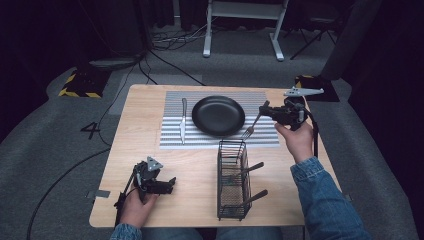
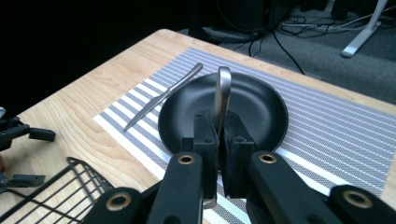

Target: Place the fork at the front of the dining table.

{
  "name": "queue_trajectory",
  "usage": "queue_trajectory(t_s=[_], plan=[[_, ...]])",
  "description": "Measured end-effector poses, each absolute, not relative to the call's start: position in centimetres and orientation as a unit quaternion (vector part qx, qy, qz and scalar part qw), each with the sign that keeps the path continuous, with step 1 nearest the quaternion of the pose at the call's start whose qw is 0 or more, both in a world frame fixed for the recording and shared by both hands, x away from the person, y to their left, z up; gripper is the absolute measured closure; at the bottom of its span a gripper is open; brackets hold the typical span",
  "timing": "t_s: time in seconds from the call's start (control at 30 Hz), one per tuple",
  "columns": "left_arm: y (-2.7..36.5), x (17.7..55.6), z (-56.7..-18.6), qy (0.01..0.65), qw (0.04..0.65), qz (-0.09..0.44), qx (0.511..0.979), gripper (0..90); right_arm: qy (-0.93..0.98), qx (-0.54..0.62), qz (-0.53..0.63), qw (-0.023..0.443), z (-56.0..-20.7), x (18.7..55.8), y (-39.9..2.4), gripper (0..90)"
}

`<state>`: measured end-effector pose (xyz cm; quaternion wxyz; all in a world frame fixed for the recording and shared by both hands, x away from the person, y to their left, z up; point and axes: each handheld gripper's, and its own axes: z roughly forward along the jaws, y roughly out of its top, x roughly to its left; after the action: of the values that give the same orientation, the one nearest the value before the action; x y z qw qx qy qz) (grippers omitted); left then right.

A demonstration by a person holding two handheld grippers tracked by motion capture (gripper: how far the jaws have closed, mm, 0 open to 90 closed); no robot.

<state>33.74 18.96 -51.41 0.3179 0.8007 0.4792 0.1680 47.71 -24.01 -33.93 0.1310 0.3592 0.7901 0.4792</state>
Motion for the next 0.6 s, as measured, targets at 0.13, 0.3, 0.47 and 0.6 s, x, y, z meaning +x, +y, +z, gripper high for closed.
queue_trajectory(t_s=[0.13, 0.3, 0.47, 0.6], plan=[[19.0, 33.7, -51.4, 0.48, 0.318, 0.167, 0.801, 3.3, 0.794, 0.363, 0.47, 0.128, -35.0, 48.6, -23.6, 86.3], [19.1, 33.6, -51.4, 0.478, 0.316, 0.168, 0.802, 3.3, 0.799, 0.371, 0.457, 0.121, -36.0, 49.4, -23.3, 86.3], [19.1, 33.6, -51.4, 0.478, 0.316, 0.169, 0.802, 3.3, 0.801, 0.376, 0.452, 0.111, -37.0, 50.0, -23.1, 86.3], [19.1, 33.6, -51.4, 0.478, 0.316, 0.169, 0.802, 3.3, 0.804, 0.374, 0.449, 0.109, -37.4, 50.1, -22.7, 86.2]])
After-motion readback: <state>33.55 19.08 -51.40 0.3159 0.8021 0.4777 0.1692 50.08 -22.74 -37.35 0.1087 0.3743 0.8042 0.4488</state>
